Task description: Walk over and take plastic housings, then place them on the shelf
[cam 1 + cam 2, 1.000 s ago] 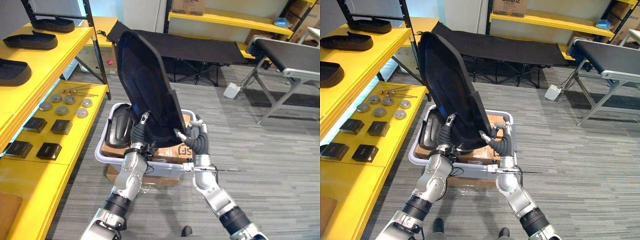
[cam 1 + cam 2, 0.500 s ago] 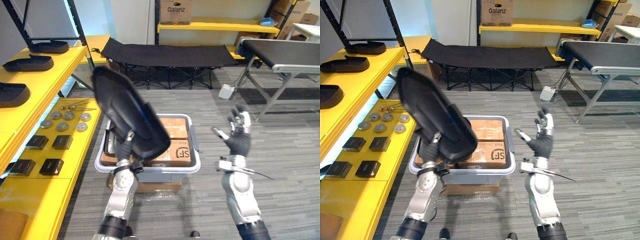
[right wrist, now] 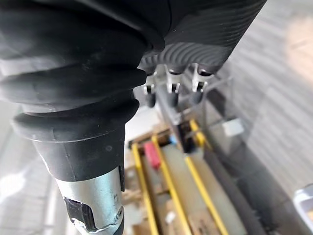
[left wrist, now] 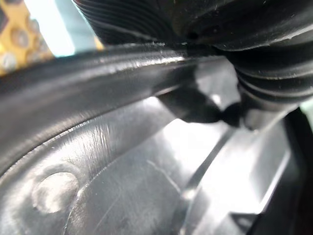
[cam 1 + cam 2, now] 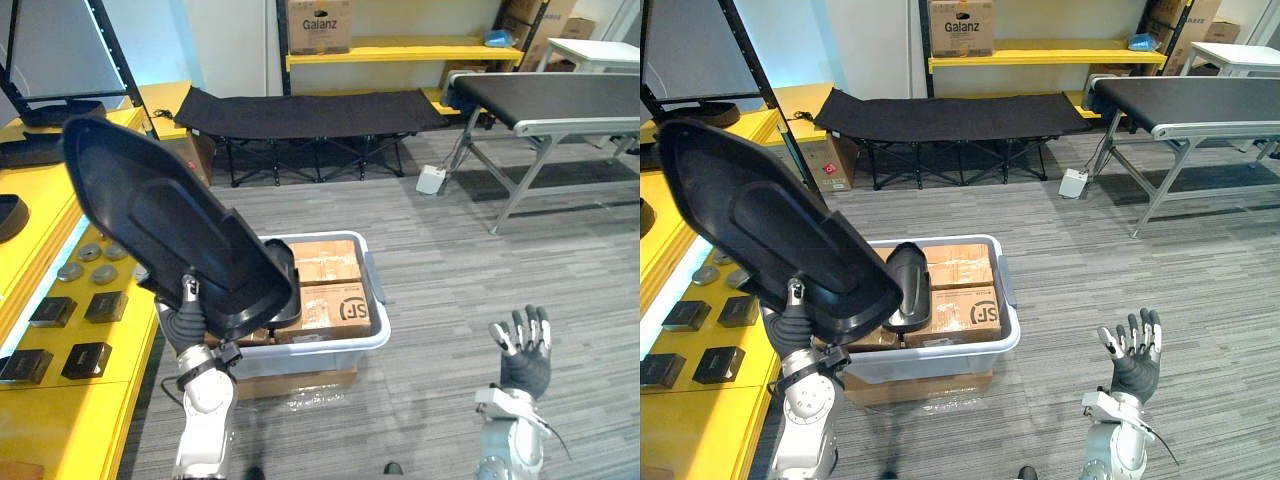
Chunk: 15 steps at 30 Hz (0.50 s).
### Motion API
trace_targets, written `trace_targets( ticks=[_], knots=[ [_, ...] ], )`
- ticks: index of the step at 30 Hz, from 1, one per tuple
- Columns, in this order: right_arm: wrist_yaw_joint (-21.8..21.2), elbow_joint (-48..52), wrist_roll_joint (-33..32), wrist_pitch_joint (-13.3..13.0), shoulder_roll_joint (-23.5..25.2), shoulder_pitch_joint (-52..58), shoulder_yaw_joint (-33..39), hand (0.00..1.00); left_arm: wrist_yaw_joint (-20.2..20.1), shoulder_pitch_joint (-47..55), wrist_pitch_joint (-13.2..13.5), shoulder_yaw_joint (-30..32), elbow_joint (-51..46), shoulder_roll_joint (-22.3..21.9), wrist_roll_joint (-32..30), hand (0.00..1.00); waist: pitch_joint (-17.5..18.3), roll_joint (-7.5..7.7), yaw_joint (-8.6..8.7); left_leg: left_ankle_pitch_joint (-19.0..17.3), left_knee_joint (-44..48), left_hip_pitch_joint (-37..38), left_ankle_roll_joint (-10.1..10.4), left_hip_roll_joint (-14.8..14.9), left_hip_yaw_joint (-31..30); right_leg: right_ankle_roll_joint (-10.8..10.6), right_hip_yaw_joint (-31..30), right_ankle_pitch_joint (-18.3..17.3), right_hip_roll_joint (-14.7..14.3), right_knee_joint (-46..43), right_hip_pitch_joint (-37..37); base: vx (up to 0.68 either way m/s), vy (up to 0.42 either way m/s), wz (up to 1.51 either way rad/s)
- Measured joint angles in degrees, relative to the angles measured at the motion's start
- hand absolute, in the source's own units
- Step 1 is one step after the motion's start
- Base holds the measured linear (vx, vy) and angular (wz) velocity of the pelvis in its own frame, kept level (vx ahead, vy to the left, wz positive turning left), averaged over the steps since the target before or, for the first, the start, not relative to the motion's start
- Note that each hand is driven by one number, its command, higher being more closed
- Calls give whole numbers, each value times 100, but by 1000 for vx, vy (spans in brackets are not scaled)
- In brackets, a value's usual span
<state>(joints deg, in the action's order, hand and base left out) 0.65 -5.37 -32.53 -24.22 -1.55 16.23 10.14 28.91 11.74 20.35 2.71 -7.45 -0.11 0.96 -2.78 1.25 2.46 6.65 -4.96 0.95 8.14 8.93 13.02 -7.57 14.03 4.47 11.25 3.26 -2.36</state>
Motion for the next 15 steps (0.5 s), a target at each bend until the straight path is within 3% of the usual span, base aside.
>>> trace_targets(
  ticks=[6, 8, 10, 15],
  knots=[
    [-198, 43, 157, 111, -31, -278, -203, 0, -312, 293, 176, 299, -589, -27, 531, 100, -119, -109, -239, 2, -10, -298, -24, -174, -1254, -140, 926, -724, 92, -575, -366, -18, -21, 103],
    [-198, 65, 185, 137, -57, -444, -339, 0, -314, 290, 233, 392, -621, -22, 532, 100, -167, -116, -281, 32, -9, -370, -65, -227, -1528, -143, 837, -980, 76, -845, -354, 18, -67, 95],
    [-201, 256, 178, 155, -83, -493, -595, 0, -296, 294, 241, 546, -620, -23, 511, 100, -191, -99, -329, 133, -6, -481, -162, -400, -2088, -42, 327, -1512, -89, -1288, -342, 49, -134, 126],
    [-333, 218, 170, 210, -149, -1007, -714, 0, -139, 432, 294, 888, -737, -27, 462, 100, -295, -51, -553, 285, 25, -495, -62, -584, -2672, 16, 590, -1674, -64, -1601, -588, 89, -89, 73]
  ],
)
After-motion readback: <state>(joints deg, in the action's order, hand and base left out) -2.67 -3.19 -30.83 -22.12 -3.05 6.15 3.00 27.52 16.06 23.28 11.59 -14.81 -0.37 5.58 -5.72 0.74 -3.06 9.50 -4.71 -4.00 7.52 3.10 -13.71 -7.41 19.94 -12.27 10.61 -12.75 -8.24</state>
